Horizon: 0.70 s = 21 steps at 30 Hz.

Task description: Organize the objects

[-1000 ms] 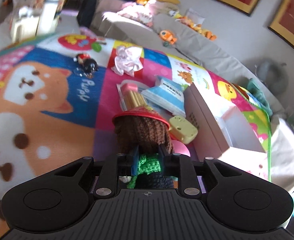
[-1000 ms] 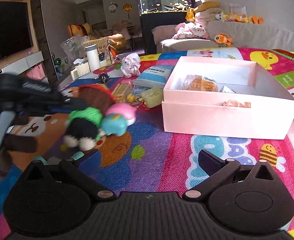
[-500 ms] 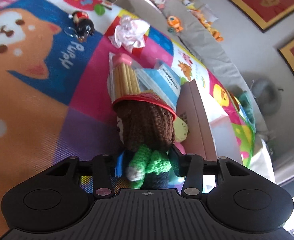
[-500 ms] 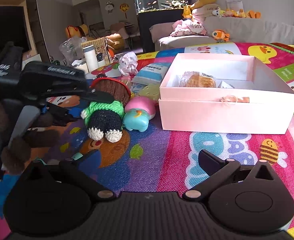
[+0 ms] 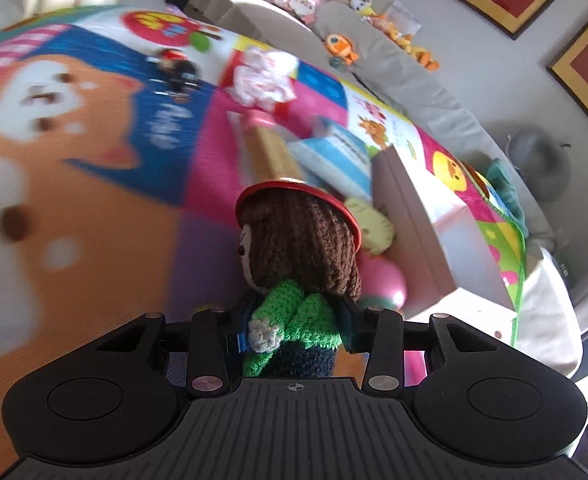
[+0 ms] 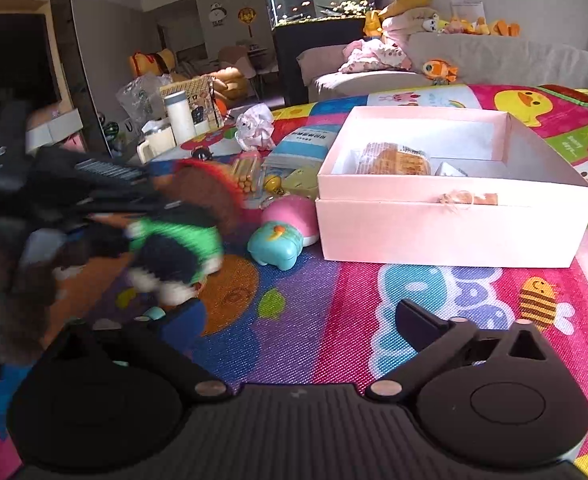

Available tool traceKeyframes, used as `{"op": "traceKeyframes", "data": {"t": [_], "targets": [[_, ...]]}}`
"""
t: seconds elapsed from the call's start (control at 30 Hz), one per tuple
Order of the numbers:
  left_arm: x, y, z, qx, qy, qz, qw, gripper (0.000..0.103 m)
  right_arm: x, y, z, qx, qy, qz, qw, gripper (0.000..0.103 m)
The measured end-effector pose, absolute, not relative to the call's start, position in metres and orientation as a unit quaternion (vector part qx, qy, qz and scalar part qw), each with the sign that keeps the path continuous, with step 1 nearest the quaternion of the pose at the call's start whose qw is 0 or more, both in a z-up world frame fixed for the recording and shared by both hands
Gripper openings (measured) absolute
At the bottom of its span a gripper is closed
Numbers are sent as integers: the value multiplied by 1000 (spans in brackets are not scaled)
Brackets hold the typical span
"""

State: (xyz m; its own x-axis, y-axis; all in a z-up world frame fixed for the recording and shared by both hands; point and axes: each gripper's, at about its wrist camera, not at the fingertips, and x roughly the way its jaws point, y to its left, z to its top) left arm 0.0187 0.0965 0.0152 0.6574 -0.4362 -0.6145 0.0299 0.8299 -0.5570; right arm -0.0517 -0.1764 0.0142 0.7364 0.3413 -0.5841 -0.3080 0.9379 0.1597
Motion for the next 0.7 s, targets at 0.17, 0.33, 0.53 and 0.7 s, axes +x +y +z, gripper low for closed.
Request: {"op": "traceKeyframes", "data": {"t": [0.17, 0.33, 0.53, 0.7], "targets": [[-14, 144, 13, -283, 362, -85, 884, 45, -44, -149, 21, -41, 298, 175, 938, 67], [-21, 164, 1, -329, 332, -98, 879, 45, -30, -103, 30, -135, 252, 166, 944, 60], [-27, 160, -7, -322, 296, -111, 893, 47, -9, -62, 12, -257, 217, 108, 936, 57], [-29, 164, -9, -333, 296, -117, 888, 47, -13, -63, 7, -271, 236, 114, 926, 39]]}}
